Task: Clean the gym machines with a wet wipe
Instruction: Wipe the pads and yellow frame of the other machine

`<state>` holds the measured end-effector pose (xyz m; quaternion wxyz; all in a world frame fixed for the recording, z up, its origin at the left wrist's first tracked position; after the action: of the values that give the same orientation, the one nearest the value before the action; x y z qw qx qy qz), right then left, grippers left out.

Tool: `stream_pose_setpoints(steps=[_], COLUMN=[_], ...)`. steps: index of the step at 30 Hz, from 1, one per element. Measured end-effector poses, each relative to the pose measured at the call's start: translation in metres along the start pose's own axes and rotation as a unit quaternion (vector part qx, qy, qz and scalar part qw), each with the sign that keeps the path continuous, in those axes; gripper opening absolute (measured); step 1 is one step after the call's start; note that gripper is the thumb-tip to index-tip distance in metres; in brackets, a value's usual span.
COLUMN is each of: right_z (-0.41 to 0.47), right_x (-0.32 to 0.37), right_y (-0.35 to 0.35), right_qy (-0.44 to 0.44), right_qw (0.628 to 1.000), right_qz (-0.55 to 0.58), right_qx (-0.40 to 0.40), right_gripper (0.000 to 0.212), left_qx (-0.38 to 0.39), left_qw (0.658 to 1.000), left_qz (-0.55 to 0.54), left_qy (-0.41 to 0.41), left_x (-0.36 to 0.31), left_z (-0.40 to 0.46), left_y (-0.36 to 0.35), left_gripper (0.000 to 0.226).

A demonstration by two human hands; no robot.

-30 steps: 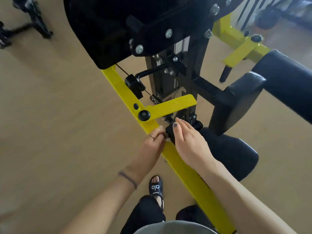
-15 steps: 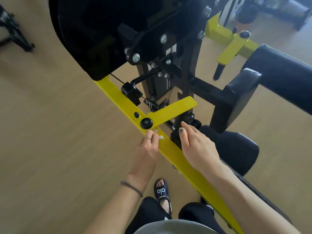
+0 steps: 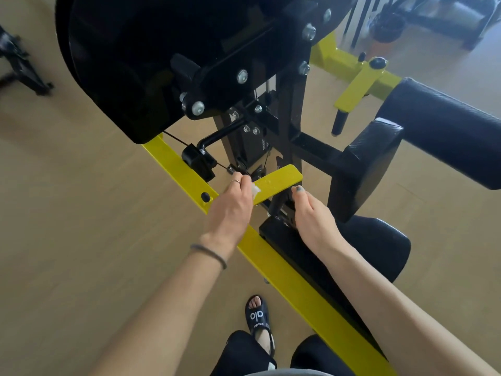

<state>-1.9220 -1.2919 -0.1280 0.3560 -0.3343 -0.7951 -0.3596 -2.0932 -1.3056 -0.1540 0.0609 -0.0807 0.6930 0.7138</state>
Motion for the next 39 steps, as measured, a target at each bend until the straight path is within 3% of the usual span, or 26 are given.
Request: stream_pose_setpoints(steps=[2,7,10,18,22,25,29,33,37,39], right_z=[0.01,0.022,0.038,0.069,0.071,0.072,0.075,0.086,0.087,0.087], right_x=[-0.001,0.007,0.011,0.014,0.013,0.013,0.011,0.004,0.0,0.0], right_y=[0.007,0.023,0.025,0.022,0.024,0.018,0.014,0.016,0.016,0.012], right_qy=[-0.012,-0.003,0.001,-0.063,-0.058,-0.056,-0.072,-0.097,-0.083,-0.076], right_qw=[1.0,0.998,0.995,0.985,0.985,0.985,0.97,0.945,0.948,0.956], right_qz=[0.015,0.068,0.097,0.16,0.164,0.161,0.233,0.312,0.308,0.285], right_qx=[-0.011,0.002,0.016,0.014,0.012,0.01,0.004,-0.013,-0.009,-0.007], right_gripper=[0.042,0.043,0.042,0.042,0.039,0.046,0.049,0.046,0.042,0.044], left_qx=[0.033,0.001,-0.018,0.025,0.037,0.05,0.047,0.044,0.043,0.045], left_qw=[0.998,0.994,0.997,0.995,0.989,0.988,0.984,0.985,0.985,0.983], left_qz=[0.044,0.092,0.068,-0.014,0.002,0.001,0.011,-0.027,-0.055,-0.058], left_qy=[-0.004,-0.061,-0.037,-0.094,-0.145,-0.148,-0.173,-0.167,-0.159,-0.168], left_x=[0.006,0.018,0.014,-0.036,0.0,0.028,0.002,-0.039,-0.042,-0.026], left_z=[0.001,-0.017,-0.014,0.065,0.028,-0.001,0.032,0.079,0.083,0.065], left_y=[-0.007,-0.002,-0.007,-0.018,-0.003,0.007,-0.001,-0.024,-0.02,-0.012], left_gripper=[0.027,0.029,0.027,0.01,0.04,0.027,0.041,0.012,0.036,0.031])
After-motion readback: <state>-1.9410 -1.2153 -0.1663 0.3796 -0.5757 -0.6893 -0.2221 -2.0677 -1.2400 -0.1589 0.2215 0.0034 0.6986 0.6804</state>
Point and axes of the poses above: each hand's wrist, its own z-axis towards the middle knuckle, its own y-axis out of the back of the hand, x = y × z, the point moved 2 cm from there along z, towards the middle knuckle, and after that the axes turned 10 degrees about x, right-handed, at the moved point
